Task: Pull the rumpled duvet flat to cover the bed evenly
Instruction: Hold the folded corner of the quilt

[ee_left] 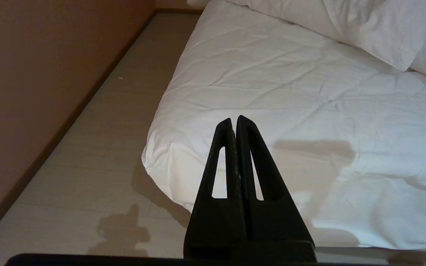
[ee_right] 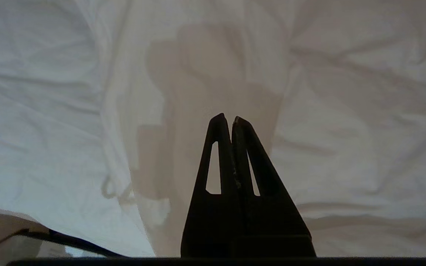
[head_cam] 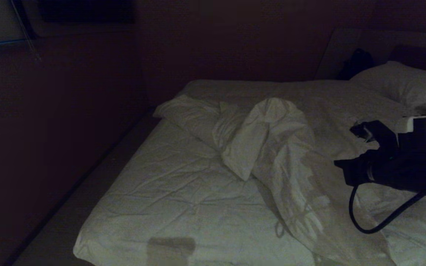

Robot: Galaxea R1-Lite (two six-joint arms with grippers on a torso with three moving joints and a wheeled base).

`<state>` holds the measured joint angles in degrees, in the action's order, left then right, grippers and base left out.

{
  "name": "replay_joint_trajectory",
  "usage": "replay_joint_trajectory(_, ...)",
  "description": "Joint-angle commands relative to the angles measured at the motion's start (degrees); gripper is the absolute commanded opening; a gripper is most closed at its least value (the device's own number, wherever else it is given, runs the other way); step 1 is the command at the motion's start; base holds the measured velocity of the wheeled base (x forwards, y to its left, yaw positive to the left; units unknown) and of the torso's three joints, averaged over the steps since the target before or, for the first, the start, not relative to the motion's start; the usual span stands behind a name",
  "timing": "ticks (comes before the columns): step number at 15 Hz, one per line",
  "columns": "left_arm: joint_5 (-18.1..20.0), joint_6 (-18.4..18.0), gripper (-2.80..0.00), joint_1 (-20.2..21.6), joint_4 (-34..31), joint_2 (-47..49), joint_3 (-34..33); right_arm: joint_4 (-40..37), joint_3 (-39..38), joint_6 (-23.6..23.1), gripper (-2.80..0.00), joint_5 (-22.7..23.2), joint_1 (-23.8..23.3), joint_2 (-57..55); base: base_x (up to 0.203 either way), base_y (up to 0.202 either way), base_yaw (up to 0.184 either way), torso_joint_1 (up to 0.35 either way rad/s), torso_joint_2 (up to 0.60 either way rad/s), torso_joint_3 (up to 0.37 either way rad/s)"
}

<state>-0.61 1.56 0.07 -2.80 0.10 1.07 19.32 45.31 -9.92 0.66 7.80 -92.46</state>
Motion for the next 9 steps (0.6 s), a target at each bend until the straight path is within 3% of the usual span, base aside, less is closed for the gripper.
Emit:
replay_joint_trajectory(1,0.0,0.0,-2.80,0.0,0.0,0.0,0.0,0.2,0.0,-0.1,-2.80,0.0,0.1,-2.5,0.000,0.000,0.000,0.000,0.00,0.000)
replay_joint_trajectory(5,0.0,0.0,-2.80,0.0,0.0,0.0,0.0,0.0,-0.4,-0.4,-2.80,-0.2,0.8,-2.3,0.000,0.000,0.000,0.000,0.00,0.000)
replay_joint_trajectory(6,0.0,0.0,-2.80,0.0,0.0,0.0,0.0,0.1,-0.4,-0.5,0.00,-0.3,1.4,-2.6,0.000,0.000,0.000,0.000,0.00,0.000)
replay_joint_trajectory(9,0.0,0.0,-2.80,0.0,0.0,0.0,0.1,0.1,-1.1,-1.0,0.00,-1.0,3.0,-2.9,0.000,0.000,0.000,0.000,0.00,0.000)
